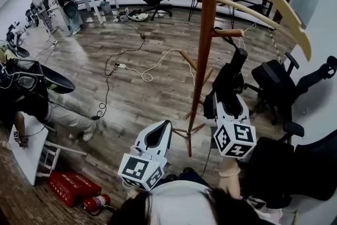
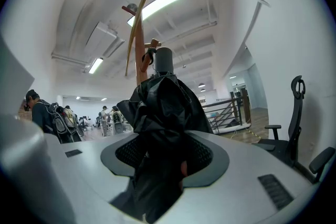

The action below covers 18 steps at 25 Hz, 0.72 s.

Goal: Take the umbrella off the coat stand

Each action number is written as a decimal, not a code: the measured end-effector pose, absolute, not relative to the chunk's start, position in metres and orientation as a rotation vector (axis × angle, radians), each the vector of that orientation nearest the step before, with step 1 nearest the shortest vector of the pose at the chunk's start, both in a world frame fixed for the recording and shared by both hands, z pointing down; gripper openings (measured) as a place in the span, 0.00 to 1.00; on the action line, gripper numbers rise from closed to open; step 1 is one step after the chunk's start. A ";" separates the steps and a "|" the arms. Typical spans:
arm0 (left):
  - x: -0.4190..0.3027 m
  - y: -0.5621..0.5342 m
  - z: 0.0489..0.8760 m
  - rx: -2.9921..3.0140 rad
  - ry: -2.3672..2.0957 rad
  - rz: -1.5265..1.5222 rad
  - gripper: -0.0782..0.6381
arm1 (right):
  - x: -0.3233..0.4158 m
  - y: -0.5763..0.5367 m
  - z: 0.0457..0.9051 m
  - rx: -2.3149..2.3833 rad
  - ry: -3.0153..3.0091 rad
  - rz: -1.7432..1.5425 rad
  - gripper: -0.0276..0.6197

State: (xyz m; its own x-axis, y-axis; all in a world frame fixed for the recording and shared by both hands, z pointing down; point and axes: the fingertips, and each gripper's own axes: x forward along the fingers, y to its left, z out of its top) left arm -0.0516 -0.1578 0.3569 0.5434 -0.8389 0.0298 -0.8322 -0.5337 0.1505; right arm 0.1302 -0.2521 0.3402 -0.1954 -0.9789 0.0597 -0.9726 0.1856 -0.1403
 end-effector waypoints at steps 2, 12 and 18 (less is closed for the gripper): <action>-0.052 -0.157 0.357 2.628 -1.433 -0.074 0.12 | 0.131 -0.251 0.338 -1.967 2.381 -0.222 0.40; -0.052 -0.155 0.357 2.622 -1.433 -0.092 0.12 | 0.139 -0.248 0.326 -1.983 2.356 -0.188 0.40; -0.052 -0.153 0.354 2.629 -1.417 -0.106 0.12 | 0.141 -0.244 0.319 -1.997 2.340 -0.166 0.40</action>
